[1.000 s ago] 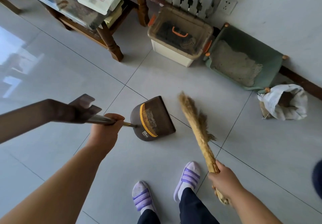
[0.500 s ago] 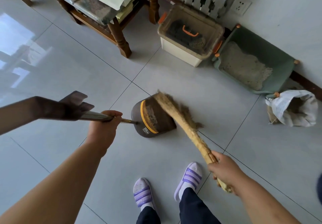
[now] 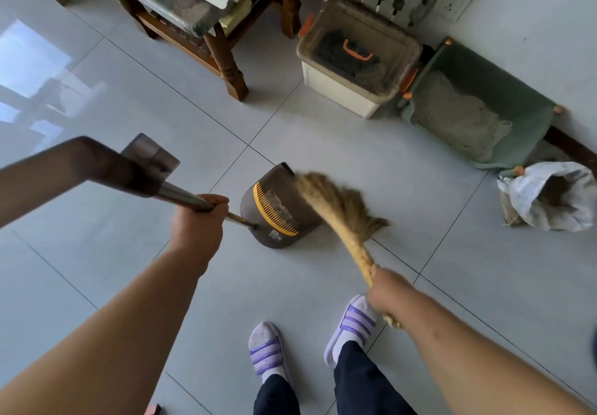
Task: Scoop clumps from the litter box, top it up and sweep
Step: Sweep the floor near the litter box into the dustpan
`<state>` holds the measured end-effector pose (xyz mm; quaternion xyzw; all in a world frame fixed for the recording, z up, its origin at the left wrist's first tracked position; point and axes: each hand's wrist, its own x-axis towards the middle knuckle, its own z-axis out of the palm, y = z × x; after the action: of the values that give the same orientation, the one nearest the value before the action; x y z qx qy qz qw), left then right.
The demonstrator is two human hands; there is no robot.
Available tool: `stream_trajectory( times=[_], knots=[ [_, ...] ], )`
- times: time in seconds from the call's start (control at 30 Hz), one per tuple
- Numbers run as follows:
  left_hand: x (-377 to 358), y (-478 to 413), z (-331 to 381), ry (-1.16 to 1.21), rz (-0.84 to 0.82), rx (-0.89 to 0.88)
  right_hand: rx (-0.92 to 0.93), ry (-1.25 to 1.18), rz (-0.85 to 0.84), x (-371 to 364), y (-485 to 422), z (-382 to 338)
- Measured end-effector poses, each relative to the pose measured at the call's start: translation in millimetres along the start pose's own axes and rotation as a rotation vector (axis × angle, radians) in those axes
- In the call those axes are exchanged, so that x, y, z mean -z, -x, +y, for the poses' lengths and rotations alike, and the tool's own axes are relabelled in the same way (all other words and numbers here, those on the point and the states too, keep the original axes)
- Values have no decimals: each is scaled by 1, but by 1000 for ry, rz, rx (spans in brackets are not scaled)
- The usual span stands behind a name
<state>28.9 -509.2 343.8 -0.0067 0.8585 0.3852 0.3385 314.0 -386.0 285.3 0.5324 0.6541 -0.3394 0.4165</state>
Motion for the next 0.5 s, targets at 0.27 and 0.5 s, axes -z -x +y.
stream_trajectory(
  times=[0.27, 0.5],
  knots=[
    [26, 19, -14, -24, -52, 12, 66, -377, -56, -7, 75, 46],
    [41, 31, -37, -42, -82, -8, -89, -403, -100, -37, 46, 26]
  ],
)
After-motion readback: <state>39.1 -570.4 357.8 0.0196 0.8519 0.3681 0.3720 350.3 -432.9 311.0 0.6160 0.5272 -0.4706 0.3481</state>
